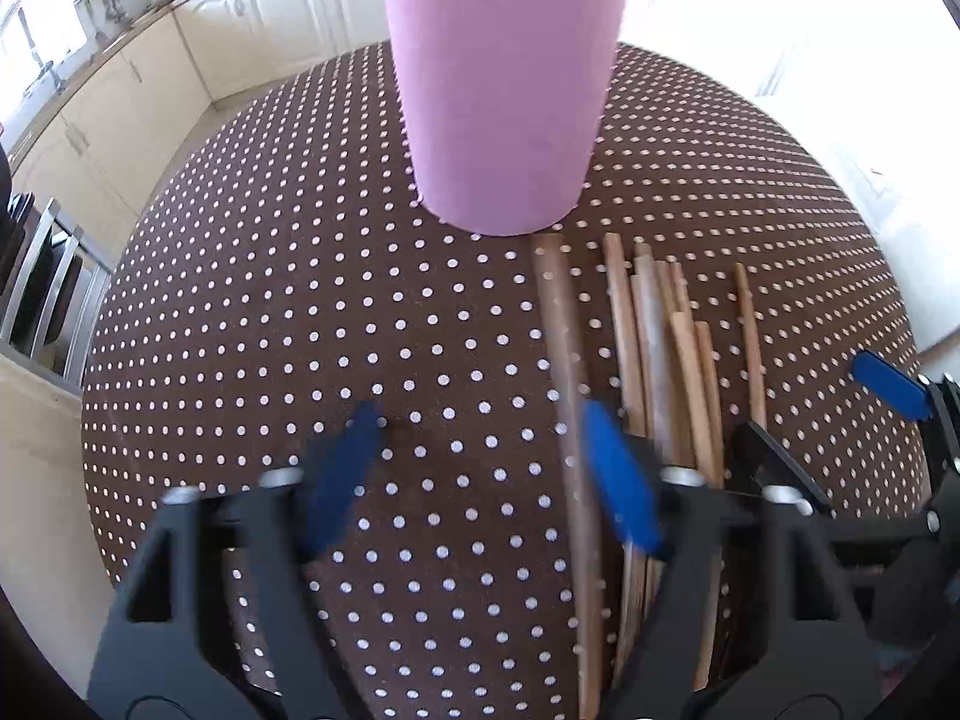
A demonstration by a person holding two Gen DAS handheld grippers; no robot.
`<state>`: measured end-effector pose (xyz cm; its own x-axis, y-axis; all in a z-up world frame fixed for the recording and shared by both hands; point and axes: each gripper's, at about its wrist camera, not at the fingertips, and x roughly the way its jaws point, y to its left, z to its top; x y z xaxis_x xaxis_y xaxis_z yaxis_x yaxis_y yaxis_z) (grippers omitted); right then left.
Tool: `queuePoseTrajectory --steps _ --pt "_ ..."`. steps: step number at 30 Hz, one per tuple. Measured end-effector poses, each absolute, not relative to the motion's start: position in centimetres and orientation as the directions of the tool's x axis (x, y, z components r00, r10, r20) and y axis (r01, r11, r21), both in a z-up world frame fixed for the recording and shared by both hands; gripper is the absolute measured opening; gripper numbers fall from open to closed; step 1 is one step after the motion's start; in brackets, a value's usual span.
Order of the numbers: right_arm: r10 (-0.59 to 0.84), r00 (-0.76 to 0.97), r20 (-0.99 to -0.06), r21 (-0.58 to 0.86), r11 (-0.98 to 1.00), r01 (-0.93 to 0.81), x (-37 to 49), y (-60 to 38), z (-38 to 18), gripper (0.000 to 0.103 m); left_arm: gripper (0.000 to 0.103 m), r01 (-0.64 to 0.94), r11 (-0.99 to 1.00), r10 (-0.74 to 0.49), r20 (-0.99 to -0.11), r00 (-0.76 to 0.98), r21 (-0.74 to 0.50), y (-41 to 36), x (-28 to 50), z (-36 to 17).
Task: Organize utensils
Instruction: 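Close the right gripper on one chopstick from the pile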
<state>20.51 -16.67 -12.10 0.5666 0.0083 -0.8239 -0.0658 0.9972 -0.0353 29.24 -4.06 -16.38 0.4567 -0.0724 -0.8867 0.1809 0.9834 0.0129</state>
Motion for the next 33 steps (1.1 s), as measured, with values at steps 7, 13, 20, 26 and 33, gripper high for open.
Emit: queuePoseTrajectory --steps 7,13,20,26,33 --pt "0.03 0.571 -0.82 -0.023 0.996 -0.085 20.2 -16.4 -11.8 0.083 0.017 0.2 0.98 -0.11 -0.877 0.467 -0.016 -3.3 28.4 -16.2" --pt "0.103 0.57 -0.815 0.01 0.986 -0.165 20.3 -15.2 -11.5 0.059 0.013 0.204 0.976 -0.163 -0.868 0.468 -0.073 -1.8 27.6 -16.1" --pt "0.158 0.549 -0.821 0.069 0.981 -0.179 20.4 -15.5 -11.0 0.028 0.009 0.214 0.971 -0.196 -0.861 0.468 -0.105 0.5 25.9 -15.8" --pt "0.239 0.515 -0.823 0.136 0.964 -0.23 19.8 -15.6 -11.1 0.011 0.006 0.214 0.968 -0.219 -0.86 0.46 -0.132 1.0 23.4 -16.2" --pt "0.236 0.492 -0.838 0.12 0.959 -0.257 19.3 -14.3 -10.9 0.011 0.008 0.165 0.976 -0.204 -0.869 0.451 -0.143 2.0 23.1 -16.7"
